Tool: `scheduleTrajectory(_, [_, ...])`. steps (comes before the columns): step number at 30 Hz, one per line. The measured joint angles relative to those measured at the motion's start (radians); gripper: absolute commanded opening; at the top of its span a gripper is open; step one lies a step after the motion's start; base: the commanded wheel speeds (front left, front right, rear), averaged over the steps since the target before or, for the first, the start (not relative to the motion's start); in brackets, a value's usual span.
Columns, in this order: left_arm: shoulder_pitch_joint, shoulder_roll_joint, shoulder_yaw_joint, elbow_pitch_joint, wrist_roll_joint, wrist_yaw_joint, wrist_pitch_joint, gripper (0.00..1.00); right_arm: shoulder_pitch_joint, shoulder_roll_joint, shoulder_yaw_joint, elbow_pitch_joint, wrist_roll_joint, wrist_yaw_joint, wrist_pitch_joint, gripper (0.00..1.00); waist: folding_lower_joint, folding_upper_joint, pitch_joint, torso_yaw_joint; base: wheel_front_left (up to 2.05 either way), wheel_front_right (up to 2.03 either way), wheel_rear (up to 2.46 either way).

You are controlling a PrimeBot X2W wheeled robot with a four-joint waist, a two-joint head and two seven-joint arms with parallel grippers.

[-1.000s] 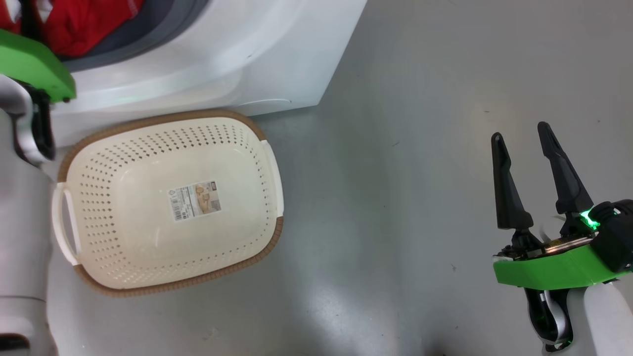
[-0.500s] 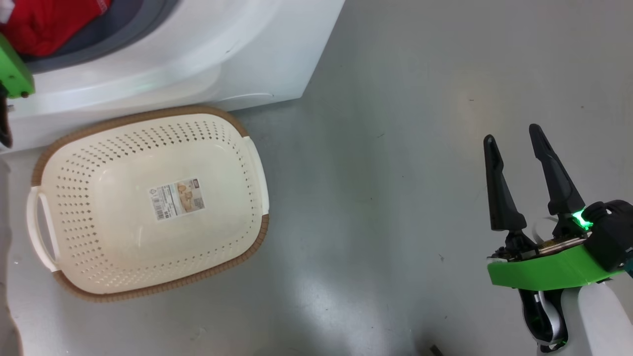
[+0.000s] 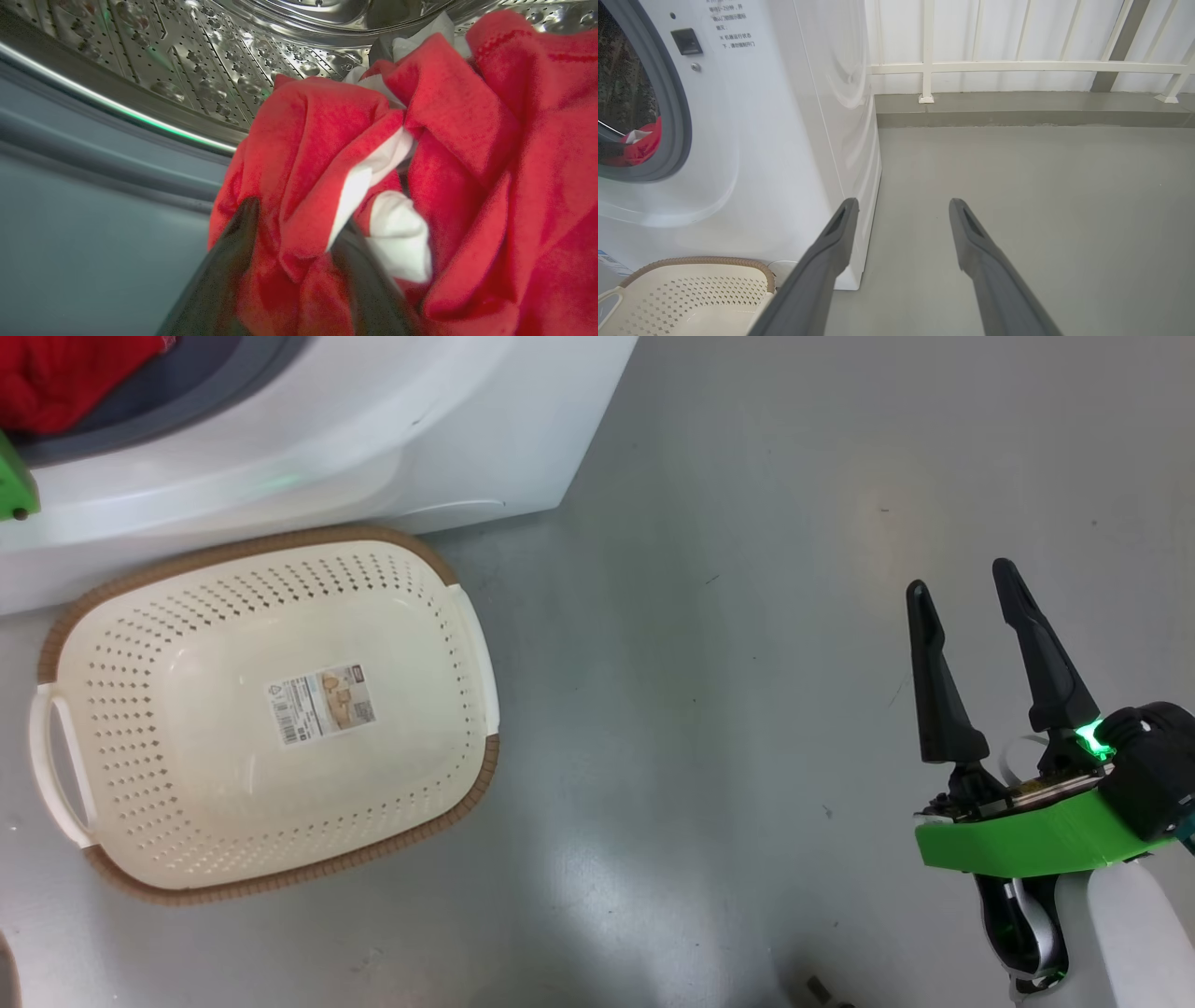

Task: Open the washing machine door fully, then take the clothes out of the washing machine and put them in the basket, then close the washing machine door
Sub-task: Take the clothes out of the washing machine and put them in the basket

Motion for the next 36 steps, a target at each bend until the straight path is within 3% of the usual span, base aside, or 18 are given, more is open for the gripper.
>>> scheduleTrajectory(1, [-0.003,0.000,-0.001,0.004,0.000,-0.001,0.000,0.00,0.000,0.000,0.000,0.000,0.000,0.000,0.000,1.00,0.0000,0.0000,0.001,0.001,0.00,0.00,0.00])
scheduleTrajectory(11, [-0.002,-0.009,0.002,0.007,-0.029,-0.028,-0.111,0.00,0.000,0.000,-0.001,0.000,0.000,0.000,0.000,1.00,0.0000,0.0000,0.003,0.013,0.00,0.00,0.00])
scheduleTrajectory(22, [0.015,-0.027,0.003,-0.061,-0.052,-0.103,-0.283,0.00,0.000,0.000,0.000,0.006,0.000,0.000,0.000,1.00,0.0001,0.0000,-0.004,0.039,0.00,0.00,0.00])
scheduleTrajectory(26, [0.049,-0.039,0.010,-0.101,-0.072,-0.110,-0.303,0.00,0.000,-0.001,-0.001,0.007,-0.001,0.000,0.000,1.00,0.0001,0.0000,-0.016,0.050,0.00,0.00,0.00])
scheduleTrajectory(36, [0.204,-0.059,0.048,-0.383,-0.079,-0.113,-0.313,0.00,0.000,-0.002,-0.003,0.006,-0.009,0.000,0.000,1.00,0.0001,0.0000,-0.043,0.068,0.00,0.00,0.00])
